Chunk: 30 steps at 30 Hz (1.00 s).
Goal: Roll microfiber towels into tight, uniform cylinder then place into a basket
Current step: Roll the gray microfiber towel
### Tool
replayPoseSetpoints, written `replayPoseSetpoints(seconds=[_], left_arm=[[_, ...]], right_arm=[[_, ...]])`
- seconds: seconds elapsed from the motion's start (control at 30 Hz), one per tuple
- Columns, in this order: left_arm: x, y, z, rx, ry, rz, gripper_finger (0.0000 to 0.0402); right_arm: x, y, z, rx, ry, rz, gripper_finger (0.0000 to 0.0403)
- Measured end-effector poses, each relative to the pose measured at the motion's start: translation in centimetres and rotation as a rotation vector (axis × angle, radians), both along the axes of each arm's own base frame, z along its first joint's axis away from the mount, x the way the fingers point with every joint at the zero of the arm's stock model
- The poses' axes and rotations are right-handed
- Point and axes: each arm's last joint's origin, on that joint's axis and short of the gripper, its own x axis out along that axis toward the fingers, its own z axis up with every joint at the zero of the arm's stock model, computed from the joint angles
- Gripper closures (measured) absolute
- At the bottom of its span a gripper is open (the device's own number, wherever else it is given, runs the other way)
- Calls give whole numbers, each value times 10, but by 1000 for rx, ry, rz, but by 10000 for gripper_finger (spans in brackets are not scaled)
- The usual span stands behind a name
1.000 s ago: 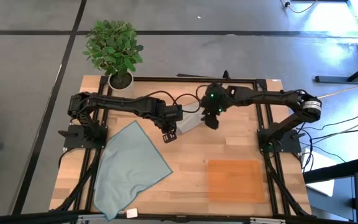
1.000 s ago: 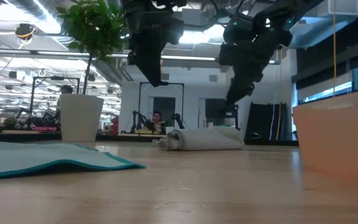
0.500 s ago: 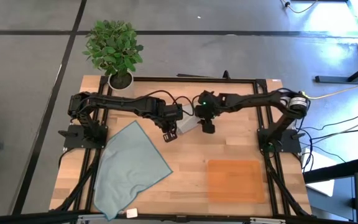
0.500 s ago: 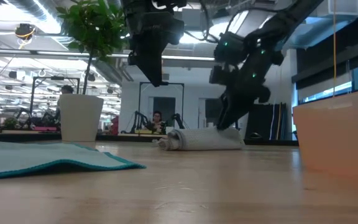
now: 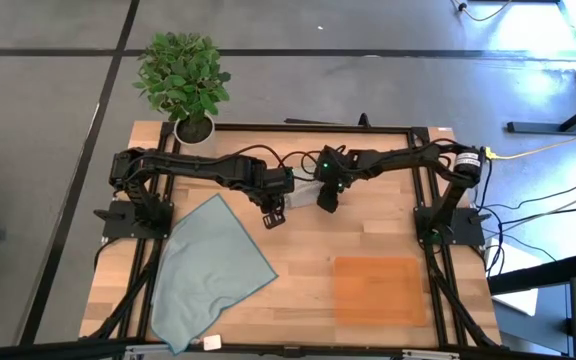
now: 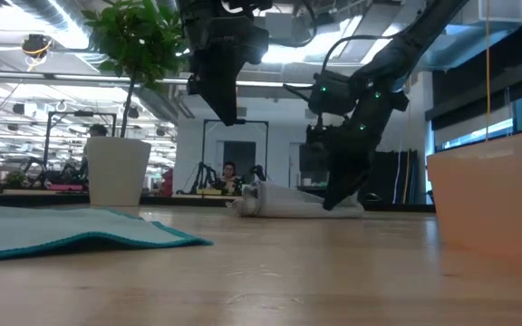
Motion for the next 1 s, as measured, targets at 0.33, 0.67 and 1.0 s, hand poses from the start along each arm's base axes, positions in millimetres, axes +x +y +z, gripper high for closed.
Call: replayPoseSetpoints(seconds=[0.33, 0.67, 1.0], left_arm=[[0, 0, 0, 3, 5, -9, 360], [-1, 0, 0, 3, 14, -10, 360], [-3, 0, -1, 10, 32, -36, 360]], right_arm=[[3, 8, 1, 306, -3, -290, 229], [4, 10, 49, 227, -102, -175, 229], [-8, 53, 47, -129, -49, 454, 229]])
